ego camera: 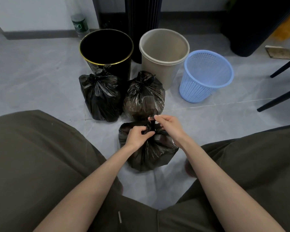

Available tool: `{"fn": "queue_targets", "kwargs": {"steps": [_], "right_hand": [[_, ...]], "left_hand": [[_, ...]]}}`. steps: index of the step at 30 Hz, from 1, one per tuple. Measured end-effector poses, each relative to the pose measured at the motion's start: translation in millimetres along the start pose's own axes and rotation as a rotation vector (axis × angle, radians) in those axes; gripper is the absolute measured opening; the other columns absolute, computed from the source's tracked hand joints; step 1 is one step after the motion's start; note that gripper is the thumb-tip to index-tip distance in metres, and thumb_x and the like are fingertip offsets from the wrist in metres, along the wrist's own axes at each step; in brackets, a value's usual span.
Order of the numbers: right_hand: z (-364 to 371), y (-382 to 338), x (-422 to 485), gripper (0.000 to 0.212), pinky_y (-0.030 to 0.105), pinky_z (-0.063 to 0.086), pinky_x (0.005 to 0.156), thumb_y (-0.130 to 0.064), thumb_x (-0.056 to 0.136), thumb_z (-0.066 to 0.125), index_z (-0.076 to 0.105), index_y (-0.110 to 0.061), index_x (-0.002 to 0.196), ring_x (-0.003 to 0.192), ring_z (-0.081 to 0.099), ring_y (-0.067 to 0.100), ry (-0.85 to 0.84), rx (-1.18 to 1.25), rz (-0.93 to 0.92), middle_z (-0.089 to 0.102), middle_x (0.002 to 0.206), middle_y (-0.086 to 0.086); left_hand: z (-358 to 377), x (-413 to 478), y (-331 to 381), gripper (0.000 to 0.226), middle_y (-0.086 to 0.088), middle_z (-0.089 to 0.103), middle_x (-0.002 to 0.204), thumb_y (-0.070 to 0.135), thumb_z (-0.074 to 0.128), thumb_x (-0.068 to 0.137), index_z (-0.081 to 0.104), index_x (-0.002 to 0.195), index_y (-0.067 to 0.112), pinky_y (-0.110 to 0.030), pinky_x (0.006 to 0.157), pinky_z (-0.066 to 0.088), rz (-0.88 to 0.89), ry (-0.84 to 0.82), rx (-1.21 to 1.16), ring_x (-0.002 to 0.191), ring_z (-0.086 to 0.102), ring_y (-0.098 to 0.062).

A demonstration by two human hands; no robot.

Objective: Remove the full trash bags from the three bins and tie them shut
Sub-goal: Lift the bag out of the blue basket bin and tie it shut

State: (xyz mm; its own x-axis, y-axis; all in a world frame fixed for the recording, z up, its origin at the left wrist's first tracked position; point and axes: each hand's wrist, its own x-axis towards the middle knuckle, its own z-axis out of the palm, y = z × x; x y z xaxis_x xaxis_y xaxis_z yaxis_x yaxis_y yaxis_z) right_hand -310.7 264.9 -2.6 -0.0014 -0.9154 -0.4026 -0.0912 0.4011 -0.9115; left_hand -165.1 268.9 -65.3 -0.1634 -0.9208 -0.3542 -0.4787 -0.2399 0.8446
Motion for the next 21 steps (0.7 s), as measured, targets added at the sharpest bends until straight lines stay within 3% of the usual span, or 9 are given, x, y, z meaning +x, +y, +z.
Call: {"fn": "queue_targets", "kwargs": {"steps": [2,5,8,10,12,14,16,19,21], "right_hand": [[1,3,3,0.019,0.003,0.043,0.066,-0.013,0.096,0.052,0.070,-0.011,0.103,0.068,0.059,-0.012,-0.003,0.012,-0.002,0.068,0.078,-0.022],[4,16,13,0.018,0.020,0.046,0.083,-0.004,0.092,0.053,0.056,-0.022,0.095,0.092,0.060,0.007,0.127,0.105,0.048,0.064,0.095,-0.007],[12,30,14,0.022,0.020,0.048,0.078,0.004,0.093,0.041,0.037,-0.018,0.091,0.089,0.062,0.015,0.165,0.067,0.108,0.059,0.098,0.005],[18,38,10,0.018,0.023,0.049,0.081,0.006,0.093,0.036,0.033,-0.010,0.098,0.091,0.061,0.018,0.091,-0.039,0.121,0.059,0.102,0.011],[21,43,9,0.021,0.026,0.046,0.086,0.005,0.092,0.041,0.036,-0.007,0.108,0.098,0.057,0.016,-0.001,-0.177,0.125,0.060,0.107,0.008],[22,48,11,0.023,0.018,0.042,0.083,-0.001,0.090,0.050,0.047,-0.009,0.111,0.100,0.056,0.010,-0.095,-0.348,0.094,0.060,0.104,0.001],[22,53,12,0.015,0.016,0.040,0.080,-0.006,0.089,0.058,0.056,-0.018,0.098,0.095,0.058,0.009,-0.175,-0.446,0.042,0.063,0.096,-0.001],[22,59,10,0.023,0.029,0.048,0.089,-0.017,0.086,0.066,0.062,-0.035,0.073,0.089,0.065,0.010,-0.175,-0.499,0.000,0.070,0.086,-0.005],[20,60,8,0.020,0.030,0.048,0.091,-0.021,0.084,0.069,0.067,-0.032,0.067,0.092,0.069,0.014,-0.169,-0.421,0.014,0.075,0.088,0.000]], "left_hand": [[0,0,2,0.036,-0.008,0.066,0.066,0.038,0.068,0.081,0.065,0.068,0.005,-0.031,0.065,0.050,-0.064,0.030,-0.047,0.057,0.059,-0.011],[-1,1,4,0.026,-0.003,0.064,0.071,0.026,0.064,0.088,0.059,0.068,0.011,-0.018,0.053,0.043,-0.164,0.084,-0.176,0.047,0.059,0.002],[-5,1,5,0.025,-0.005,0.062,0.074,0.025,0.061,0.090,0.054,0.070,0.012,-0.014,0.045,0.037,-0.206,0.122,-0.322,0.053,0.065,-0.001],[-10,-2,6,0.021,0.000,0.064,0.073,0.025,0.060,0.091,0.057,0.073,0.014,-0.015,0.051,0.042,-0.219,0.132,-0.362,0.060,0.066,-0.004],[-13,-5,9,0.015,0.003,0.064,0.076,0.024,0.058,0.092,0.061,0.079,0.016,-0.020,0.065,0.051,-0.231,0.130,-0.406,0.070,0.063,-0.005],[-15,-6,8,0.011,0.001,0.063,0.080,0.021,0.058,0.093,0.063,0.088,0.013,-0.027,0.073,0.055,-0.261,0.126,-0.468,0.076,0.060,-0.007],[-17,-5,8,0.012,-0.002,0.061,0.080,0.021,0.058,0.093,0.063,0.091,0.010,-0.026,0.070,0.056,-0.274,0.131,-0.475,0.076,0.058,-0.008],[-22,-3,5,0.021,-0.004,0.061,0.074,0.024,0.058,0.092,0.066,0.089,0.005,-0.015,0.056,0.048,-0.249,0.153,-0.330,0.066,0.056,-0.009],[-24,-3,3,0.024,-0.006,0.059,0.070,0.026,0.059,0.091,0.067,0.084,0.005,-0.016,0.053,0.042,-0.272,0.159,-0.306,0.060,0.052,-0.010]]}}
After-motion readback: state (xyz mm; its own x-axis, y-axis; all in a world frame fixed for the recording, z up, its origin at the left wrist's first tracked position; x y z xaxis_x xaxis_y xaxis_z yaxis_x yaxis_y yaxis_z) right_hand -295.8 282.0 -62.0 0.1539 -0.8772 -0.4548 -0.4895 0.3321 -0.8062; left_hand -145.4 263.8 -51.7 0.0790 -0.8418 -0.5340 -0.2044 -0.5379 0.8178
